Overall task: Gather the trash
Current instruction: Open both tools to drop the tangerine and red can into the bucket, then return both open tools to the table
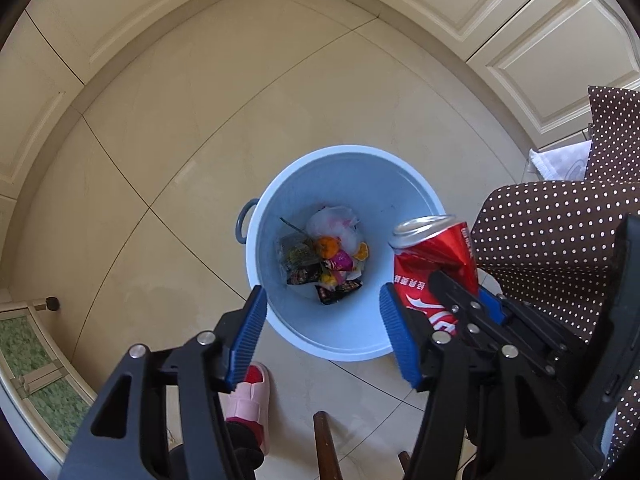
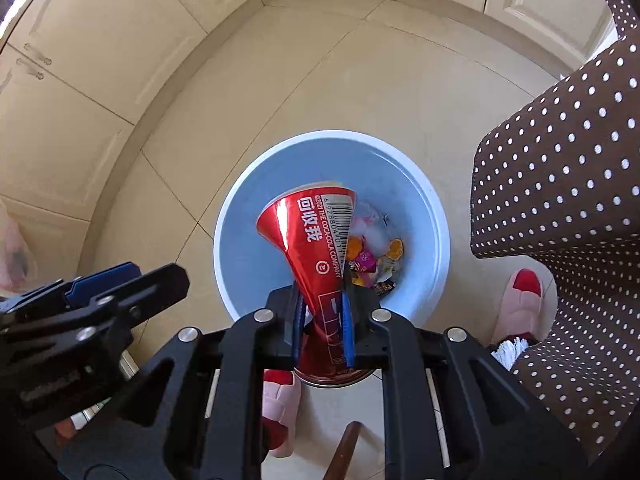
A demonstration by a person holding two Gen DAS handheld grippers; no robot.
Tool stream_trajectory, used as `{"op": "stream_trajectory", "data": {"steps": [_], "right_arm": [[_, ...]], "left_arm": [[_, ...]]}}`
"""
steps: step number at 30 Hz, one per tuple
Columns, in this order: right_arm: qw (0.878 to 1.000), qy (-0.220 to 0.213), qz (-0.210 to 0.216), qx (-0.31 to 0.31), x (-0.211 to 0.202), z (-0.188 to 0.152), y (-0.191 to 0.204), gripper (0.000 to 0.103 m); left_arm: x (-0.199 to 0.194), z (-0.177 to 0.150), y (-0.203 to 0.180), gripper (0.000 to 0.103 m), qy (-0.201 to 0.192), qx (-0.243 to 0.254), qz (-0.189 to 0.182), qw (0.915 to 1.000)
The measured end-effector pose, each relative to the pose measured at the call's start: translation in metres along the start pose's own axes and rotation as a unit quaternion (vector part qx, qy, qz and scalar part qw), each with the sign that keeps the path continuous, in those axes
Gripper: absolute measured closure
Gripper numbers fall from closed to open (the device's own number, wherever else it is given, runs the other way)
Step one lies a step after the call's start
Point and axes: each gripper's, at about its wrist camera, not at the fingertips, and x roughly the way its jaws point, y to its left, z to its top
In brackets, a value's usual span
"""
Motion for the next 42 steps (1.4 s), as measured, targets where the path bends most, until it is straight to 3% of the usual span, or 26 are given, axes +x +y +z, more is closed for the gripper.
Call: {"op": "stream_trajectory", "data": {"steps": [5,10,15,25,29,34,37,42], "right_arm": [[1.0,0.0,0.005,0.008,0.002,0.0,0.0,0.086],[1.0,-0.01,0.007,0.01,-0.006,0.002,-0.002,0.073],[1.0,-0.022,0.003,-0.004,-0.027,0.0,0.0,0.072],[0.991,-0.113,-0.024,-0.063,-0.136,-0.018,0.03,0.072],[0.98,-0.172,-0.032,-0.091,-0.203,-0.039,0.04,0.072],[0.959,-0.259,-0.036,-0.106,-0.304,-0.071,0.041,0.067],[0.944,-0.313,-0.054,-0.093,-0.362,-0.094,0.024,0.062],[0.922,-0.375,-0.075,-0.051,-0.44,-0.135,-0.03,0.061]], "left_arm": [[0.0,0.001,0.002,0.045,-0.001,-0.005,-0.005,1.0],[-0.006,0.001,0.006,0.045,-0.005,-0.01,-0.019,0.9998],[-0.02,-0.003,0.001,0.045,-0.021,0.001,-0.025,0.9995],[-0.101,-0.038,-0.014,0.045,-0.107,0.005,-0.061,0.9923],[-0.168,-0.059,-0.027,0.045,-0.176,0.011,-0.079,0.9811],[-0.25,-0.09,-0.065,0.045,-0.254,0.047,-0.1,0.9608],[-0.298,-0.113,-0.108,0.042,-0.293,0.095,-0.123,0.9434],[-0.341,-0.145,-0.186,0.038,-0.314,0.17,-0.152,0.9216]]}}
